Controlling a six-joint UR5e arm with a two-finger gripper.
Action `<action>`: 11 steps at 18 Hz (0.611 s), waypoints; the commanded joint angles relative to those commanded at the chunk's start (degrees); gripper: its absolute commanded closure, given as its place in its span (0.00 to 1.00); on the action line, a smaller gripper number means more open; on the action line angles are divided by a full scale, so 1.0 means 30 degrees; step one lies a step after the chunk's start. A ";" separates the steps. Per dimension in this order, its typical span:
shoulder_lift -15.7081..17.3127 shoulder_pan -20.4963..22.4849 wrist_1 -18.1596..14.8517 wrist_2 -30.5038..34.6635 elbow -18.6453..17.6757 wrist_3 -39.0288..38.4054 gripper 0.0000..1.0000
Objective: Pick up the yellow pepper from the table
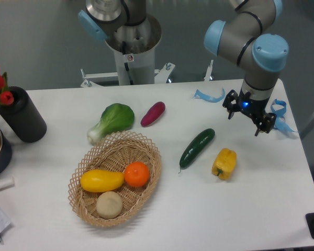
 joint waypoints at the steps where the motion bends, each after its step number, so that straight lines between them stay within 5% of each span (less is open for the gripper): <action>1: 0.0029 0.0000 0.0000 0.0000 -0.0029 0.0000 0.00; 11: -0.0059 -0.0146 0.0000 -0.0176 -0.0029 -0.0293 0.00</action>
